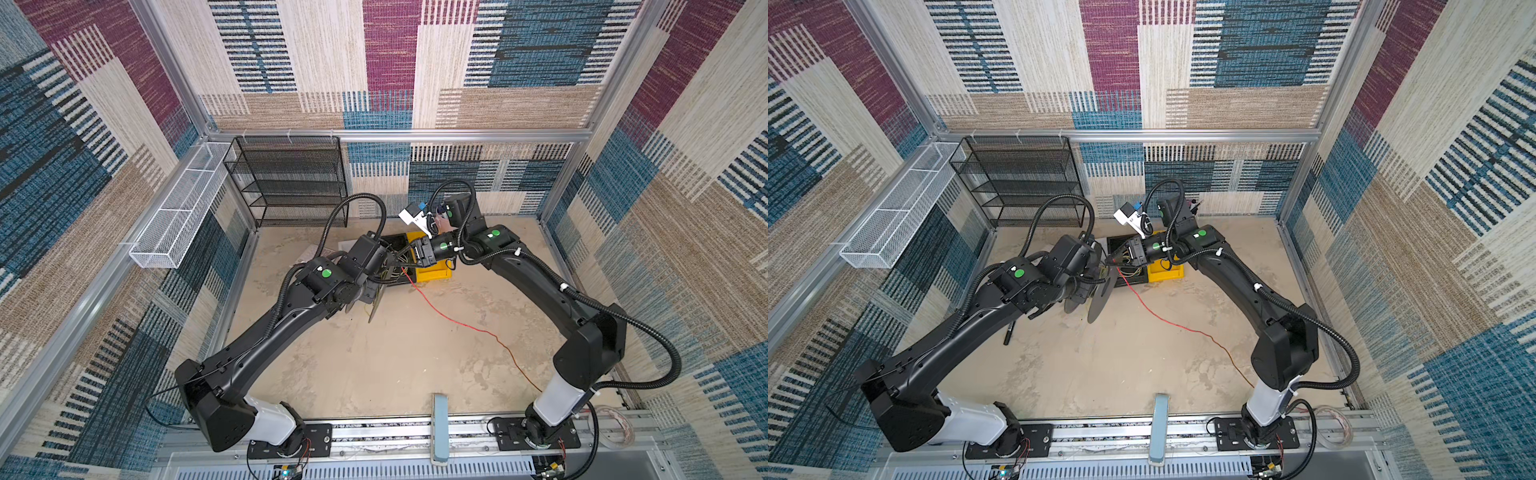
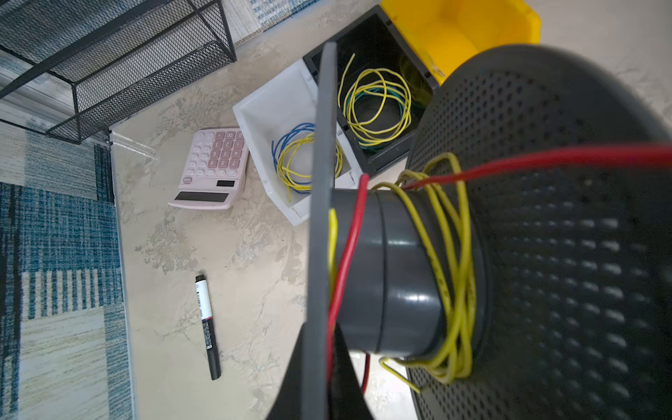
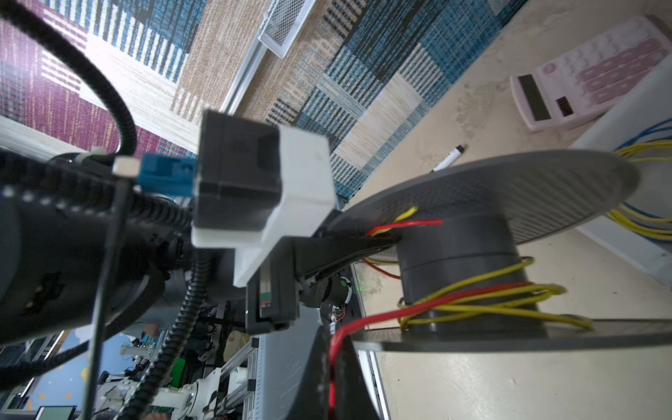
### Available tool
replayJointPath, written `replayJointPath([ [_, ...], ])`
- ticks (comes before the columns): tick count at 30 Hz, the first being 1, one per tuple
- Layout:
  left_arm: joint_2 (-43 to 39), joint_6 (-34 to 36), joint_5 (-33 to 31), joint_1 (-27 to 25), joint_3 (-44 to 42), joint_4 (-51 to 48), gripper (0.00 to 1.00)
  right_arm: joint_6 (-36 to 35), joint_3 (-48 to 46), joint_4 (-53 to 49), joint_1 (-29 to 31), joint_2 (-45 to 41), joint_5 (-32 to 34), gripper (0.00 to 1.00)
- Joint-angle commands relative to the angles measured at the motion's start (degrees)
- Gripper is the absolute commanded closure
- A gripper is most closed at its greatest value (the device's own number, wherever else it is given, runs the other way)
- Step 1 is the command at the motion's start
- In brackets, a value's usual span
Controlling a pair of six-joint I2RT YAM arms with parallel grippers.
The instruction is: Wrap the cables
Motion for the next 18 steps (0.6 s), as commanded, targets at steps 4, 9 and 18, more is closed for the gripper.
replayJointPath([
  [4, 2.0, -9.9, -3.0, 1.4, 2.7, 1.3, 1.0, 7.9, -7.6, 14.4, 2.4, -6.8, -6.3, 0.92],
  [9, 5.2, -12.0, -1.6, 2.4, 7.8, 3.8, 1.0, 9.1, -14.3, 18.1, 6.3, -9.8, -3.8, 0.88],
  [18, 6.1, -13.3, 0.2, 4.5, 11.2, 5.1, 1.0, 9.0, -24.7, 20.7, 9.5, -16.8, 2.2, 0.63],
])
